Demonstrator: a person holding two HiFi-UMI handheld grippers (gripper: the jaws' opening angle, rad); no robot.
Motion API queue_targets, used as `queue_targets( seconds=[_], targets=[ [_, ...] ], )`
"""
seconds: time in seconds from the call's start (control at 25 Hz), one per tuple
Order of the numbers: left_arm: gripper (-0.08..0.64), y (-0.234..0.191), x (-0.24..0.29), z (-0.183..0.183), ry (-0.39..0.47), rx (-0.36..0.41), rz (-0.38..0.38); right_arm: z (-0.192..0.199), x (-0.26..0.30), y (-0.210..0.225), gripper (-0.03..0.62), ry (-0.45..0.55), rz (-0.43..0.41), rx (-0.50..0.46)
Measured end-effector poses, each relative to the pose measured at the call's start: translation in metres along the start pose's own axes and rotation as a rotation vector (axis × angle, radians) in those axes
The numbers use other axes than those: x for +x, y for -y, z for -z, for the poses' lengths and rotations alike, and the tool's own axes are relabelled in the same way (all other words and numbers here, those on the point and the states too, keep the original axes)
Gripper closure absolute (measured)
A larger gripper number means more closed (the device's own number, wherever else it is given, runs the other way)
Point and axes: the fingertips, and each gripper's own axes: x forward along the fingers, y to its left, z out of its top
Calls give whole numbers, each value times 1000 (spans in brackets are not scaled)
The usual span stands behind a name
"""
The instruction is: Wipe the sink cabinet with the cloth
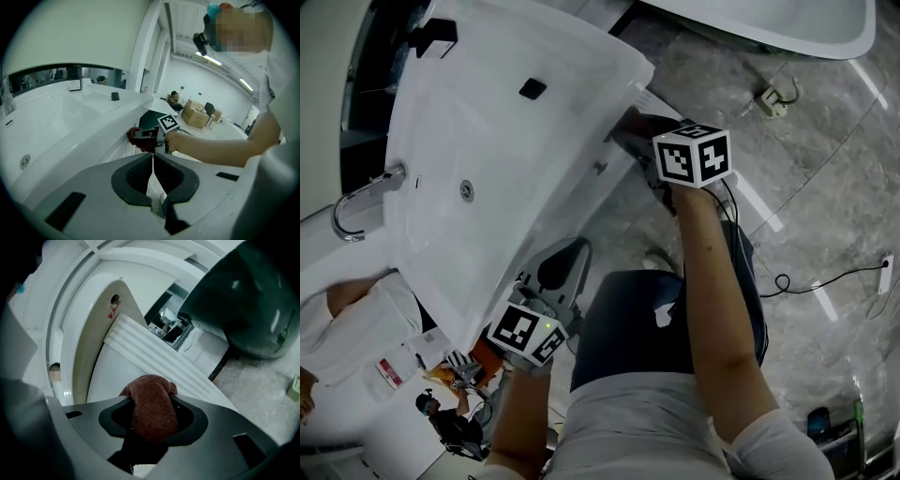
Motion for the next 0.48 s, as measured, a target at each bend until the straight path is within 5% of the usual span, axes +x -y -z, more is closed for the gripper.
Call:
queue_targets(
  seconds=[0.48],
  targets=[
    [546,-6,26,16,5,-50,-15,6,3,11,422,-60,-63,33]
  ],
)
